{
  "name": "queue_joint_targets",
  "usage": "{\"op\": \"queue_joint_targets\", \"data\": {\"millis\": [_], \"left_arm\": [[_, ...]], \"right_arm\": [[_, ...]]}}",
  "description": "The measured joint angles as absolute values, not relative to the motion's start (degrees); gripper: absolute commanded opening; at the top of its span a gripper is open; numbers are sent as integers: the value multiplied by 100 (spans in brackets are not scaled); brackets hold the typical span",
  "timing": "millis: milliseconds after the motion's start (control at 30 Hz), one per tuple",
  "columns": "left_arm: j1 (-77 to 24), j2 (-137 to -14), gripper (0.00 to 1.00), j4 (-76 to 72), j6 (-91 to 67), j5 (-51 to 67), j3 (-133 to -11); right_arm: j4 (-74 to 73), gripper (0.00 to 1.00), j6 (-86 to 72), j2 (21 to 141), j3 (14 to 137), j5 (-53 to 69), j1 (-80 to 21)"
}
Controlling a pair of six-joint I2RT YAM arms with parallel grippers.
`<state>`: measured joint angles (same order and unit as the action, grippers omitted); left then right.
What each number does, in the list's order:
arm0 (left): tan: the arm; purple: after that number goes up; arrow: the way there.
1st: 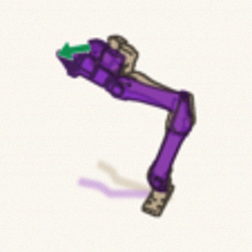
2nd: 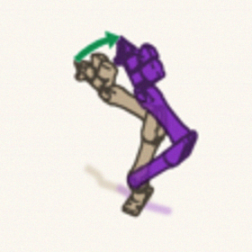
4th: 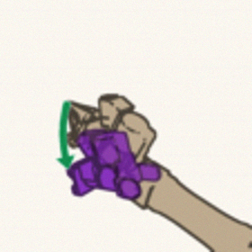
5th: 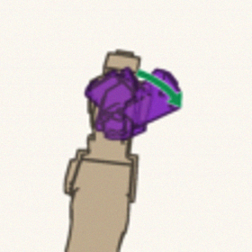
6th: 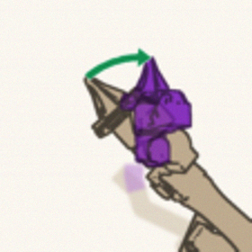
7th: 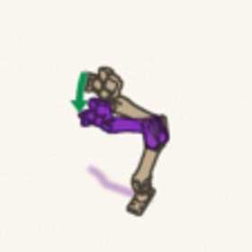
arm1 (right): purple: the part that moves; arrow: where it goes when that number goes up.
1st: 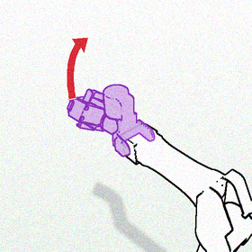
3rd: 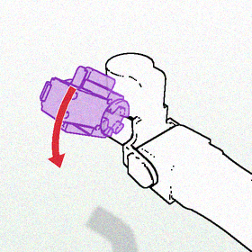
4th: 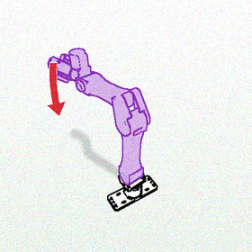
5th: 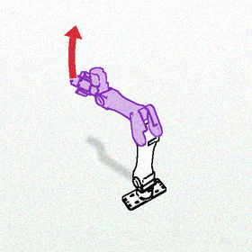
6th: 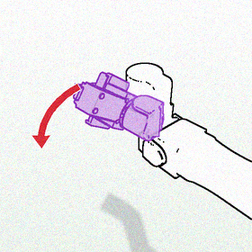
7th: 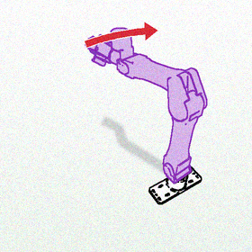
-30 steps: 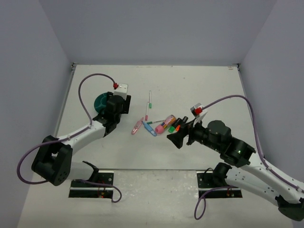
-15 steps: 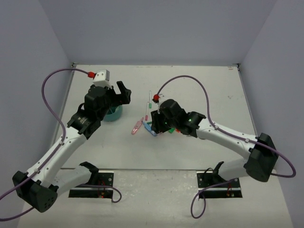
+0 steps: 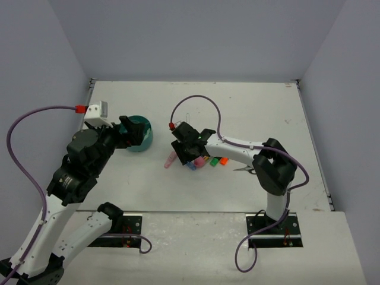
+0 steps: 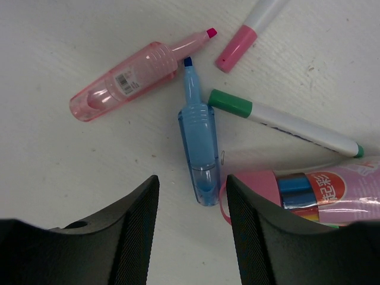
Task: Sort the stationery into containers
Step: Pick up the pen from the center of the board.
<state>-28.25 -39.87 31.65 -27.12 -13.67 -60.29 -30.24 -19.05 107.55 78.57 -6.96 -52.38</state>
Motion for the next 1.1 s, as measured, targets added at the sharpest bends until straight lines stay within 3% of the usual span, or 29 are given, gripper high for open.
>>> {"op": "queue_joint_targets", "data": {"millis": [300,567,700,900,1100], "left_arm": [[-2825,-4120,100,3406,-2561,-1223,-5917],[-2825,-4083,100,3442,-2458,-1148,-5819],[-2825,-4022,100,3437,-2443,-1126,-5795],[-2825,-3946,100,3429,-2441,-1079,-5614],[-2825,-3944,100,3395,-2443,-950,-5470]], "right_arm": [[-3235,50,-1718,11382,8099,-811,-5243],[-3252,30,-1686,11561,8099,-803,-5250],[-3243,29,-1713,11563,8092,-810,-5272],[-3158,36,-1746,11533,8011,-806,-5297],[-3008,17,-1821,11471,7884,-786,-5311]]}}
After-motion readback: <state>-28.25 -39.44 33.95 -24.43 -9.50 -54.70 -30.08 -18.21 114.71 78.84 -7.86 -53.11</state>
